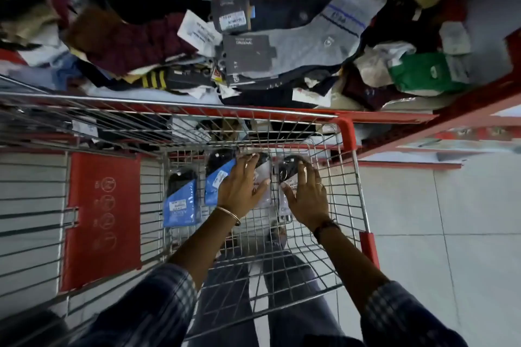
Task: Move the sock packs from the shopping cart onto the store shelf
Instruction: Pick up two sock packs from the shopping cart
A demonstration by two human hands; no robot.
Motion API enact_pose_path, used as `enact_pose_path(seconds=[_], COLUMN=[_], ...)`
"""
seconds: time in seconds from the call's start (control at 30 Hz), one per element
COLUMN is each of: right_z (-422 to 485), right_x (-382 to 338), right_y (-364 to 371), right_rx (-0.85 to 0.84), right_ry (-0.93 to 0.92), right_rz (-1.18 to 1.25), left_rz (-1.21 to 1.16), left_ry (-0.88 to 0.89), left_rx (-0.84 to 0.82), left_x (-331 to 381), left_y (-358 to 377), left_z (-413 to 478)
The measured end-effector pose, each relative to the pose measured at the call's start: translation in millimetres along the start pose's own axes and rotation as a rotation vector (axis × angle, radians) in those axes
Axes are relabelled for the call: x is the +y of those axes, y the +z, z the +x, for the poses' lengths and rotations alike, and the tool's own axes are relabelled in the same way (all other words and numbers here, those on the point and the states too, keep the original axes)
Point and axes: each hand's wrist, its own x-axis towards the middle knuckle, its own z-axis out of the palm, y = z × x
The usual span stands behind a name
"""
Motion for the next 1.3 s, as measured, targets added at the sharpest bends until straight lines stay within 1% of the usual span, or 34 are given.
enact_pose_path(seconds=[0.1,0.17,0.2,0.23,0.3,0.4,0.47,0.63,0.77,0.9,1.1,1.3], right_z=[16.2,27.6,32.0,36.8,48.6,61.6,69.2,82.4,85.1,78.1,47.0,2.7], right_x=[6.0,9.4,10.2,11.3,13.8,13.2,11.6,2.4,3.6,6.9,-13.9,-44.3], right_y=[15.2,25.7,29.6,32.9,39.6,44.7,45.8,45.7,44.7,37.7,7.2,-38.2], right_rx=[-0.043,-0.062,-0.058,-0.052,-0.044,-0.034,-0.03,-0.039,-0.006,0.005,0.07,0.216], right_ry=[0.117,0.142,0.144,0.151,0.169,0.222,0.251,0.324,0.329,0.308,0.275,0.212], right_rz=[-0.039,-0.036,-0.031,-0.025,-0.019,-0.039,-0.052,-0.086,-0.065,0.012,0.105,0.144], left_rz=[-0.051,-0.137,-0.18,-0.198,-0.157,-0.031,0.011,-0.028,-0.033,-0.078,-0.116,-0.067], left_ry=[-0.189,-0.357,-0.411,-0.444,-0.474,-0.521,-0.554,-0.59,-0.568,-0.563,-0.507,-0.482], left_rx=[-0.056,-0.089,-0.082,-0.069,-0.078,-0.146,-0.186,-0.244,-0.208,-0.132,0.033,0.196], left_x=[-4.5,-7.2,-8.0,-9.9,-13.3,-10.9,-8.8,-13.0,-15.4,-12.6,10.2,32.0], left_y=[22.6,37.2,41.2,45.9,57.6,66.8,67.3,65.0,63.9,56.4,15.0,-35.7], left_z=[9.8,19.7,25.4,31.6,47.1,65.4,73.8,88.8,87.5,76.4,42.9,6.8])
